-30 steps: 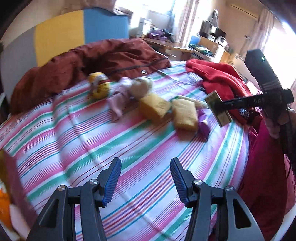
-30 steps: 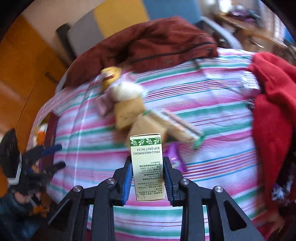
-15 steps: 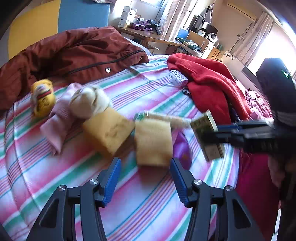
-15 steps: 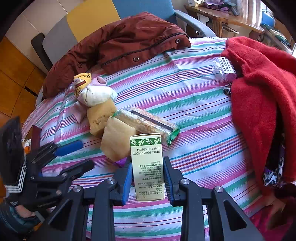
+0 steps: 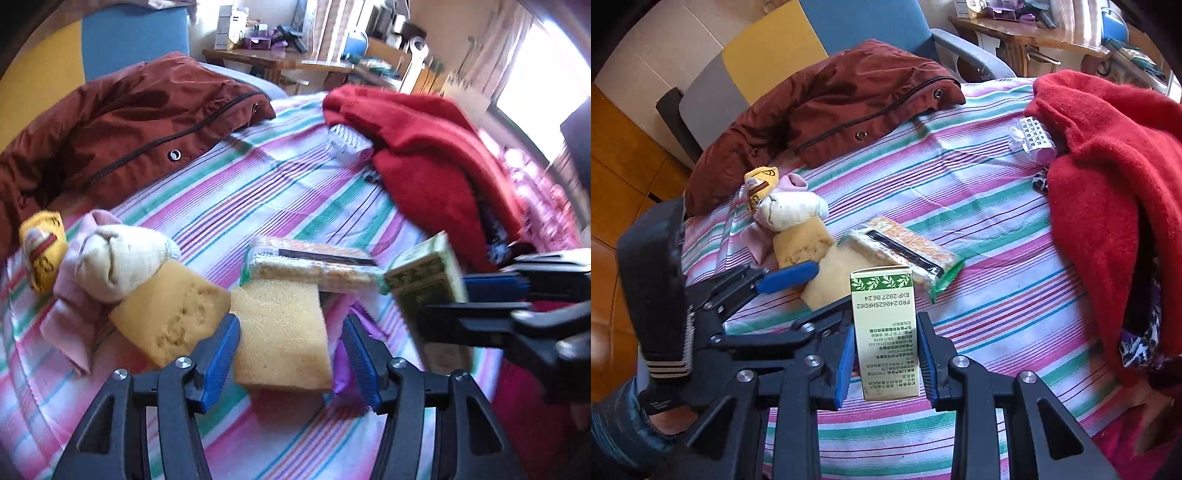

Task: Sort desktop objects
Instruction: 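Grasp a yellow sponge with the left tool while the right holds the green box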

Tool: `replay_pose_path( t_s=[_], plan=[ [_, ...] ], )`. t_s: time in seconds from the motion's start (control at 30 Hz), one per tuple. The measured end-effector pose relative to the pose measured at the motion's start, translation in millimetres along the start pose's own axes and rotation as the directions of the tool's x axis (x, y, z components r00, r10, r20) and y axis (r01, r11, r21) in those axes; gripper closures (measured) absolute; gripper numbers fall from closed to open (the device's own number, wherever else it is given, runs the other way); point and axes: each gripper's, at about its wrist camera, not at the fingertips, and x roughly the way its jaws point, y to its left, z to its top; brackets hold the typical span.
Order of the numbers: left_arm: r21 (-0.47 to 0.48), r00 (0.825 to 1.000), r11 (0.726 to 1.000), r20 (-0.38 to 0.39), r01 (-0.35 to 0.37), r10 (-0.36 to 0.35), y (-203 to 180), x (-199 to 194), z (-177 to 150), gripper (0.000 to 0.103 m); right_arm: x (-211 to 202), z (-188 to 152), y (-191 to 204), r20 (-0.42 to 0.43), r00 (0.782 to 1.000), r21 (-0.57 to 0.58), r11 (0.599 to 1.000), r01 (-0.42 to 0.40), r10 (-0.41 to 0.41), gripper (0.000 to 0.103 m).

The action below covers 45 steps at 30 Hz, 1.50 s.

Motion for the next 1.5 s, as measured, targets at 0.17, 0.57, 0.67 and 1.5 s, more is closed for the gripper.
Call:
replay_pose_path(
  t_s=[0.17,0.57,0.67,1.5],
  plan=[
    [0.036,1.000,0.999,-0.016,-0.015,0.016,1.7,2.4,-7.4,0.044,-2.1,-0.2,-1.2,0.013,1.000,0.005,1.000,-0.008,0.008,0.071],
    [-0.011,0.998,0.999,-0.040,0.038,-0.038,13.6,17.1,-23.9,0.049,1.6,0.5,0.5,-0.003,1.000,-0.011,1.000,-0.014,0.014,0.071],
    [-0.021,1.000,0.999,-0.011,0.024,-0.024,19.4,6.2,-32.3,0.050,1.8,0.5,0.2,-0.004,1.000,-0.012,1.000,-0.017,0.017,0.071],
    [-0.235,0.944,0.958,0.243,-0.167,0.224,96.7,-186.0,-144.5,0.050,6.8,-11.7,51.6,-0.032,0.993,-0.245,0.964,0.103,-0.115,0.071]
  ],
)
